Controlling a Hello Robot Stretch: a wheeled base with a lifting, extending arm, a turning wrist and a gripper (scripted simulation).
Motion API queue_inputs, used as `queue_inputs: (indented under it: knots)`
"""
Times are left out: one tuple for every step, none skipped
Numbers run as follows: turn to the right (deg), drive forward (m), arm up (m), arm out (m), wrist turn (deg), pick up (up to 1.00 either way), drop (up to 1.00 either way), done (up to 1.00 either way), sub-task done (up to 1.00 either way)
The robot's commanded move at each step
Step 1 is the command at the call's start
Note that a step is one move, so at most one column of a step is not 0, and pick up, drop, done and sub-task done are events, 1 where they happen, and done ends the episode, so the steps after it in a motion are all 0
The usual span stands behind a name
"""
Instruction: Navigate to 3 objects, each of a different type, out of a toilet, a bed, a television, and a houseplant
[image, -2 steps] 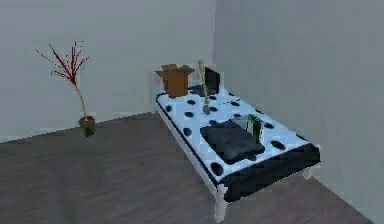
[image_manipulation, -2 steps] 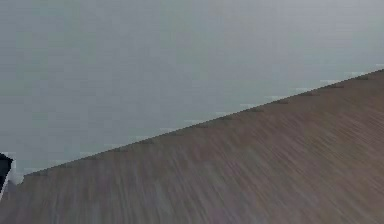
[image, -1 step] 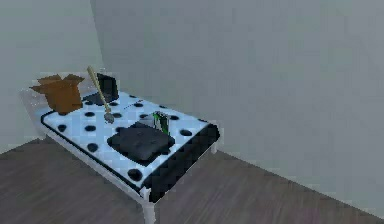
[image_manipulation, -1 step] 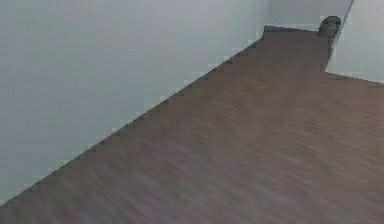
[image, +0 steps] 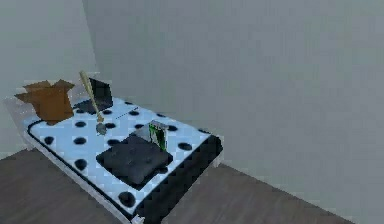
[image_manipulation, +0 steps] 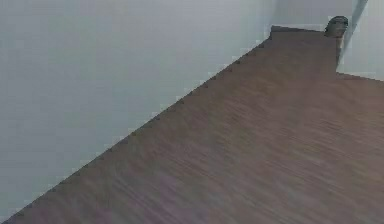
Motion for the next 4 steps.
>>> queue_inputs:
  knots:
    - [45.0, 0.00, 0.00, 0.00, 0.0, 0.00, 0.00, 0.00, 0.00]
    - [45.0, 0.00, 0.00, 0.00, 0.0, 0.00, 0.00, 0.00, 0.00]
    - [27.0, 0.00, 0.00, 0.00, 0.0, 0.00, 0.00, 0.00, 0.00]
    - [0.0, 0.10, 0.00, 0.00, 0.0, 0.00, 0.00, 0.00, 0.00]
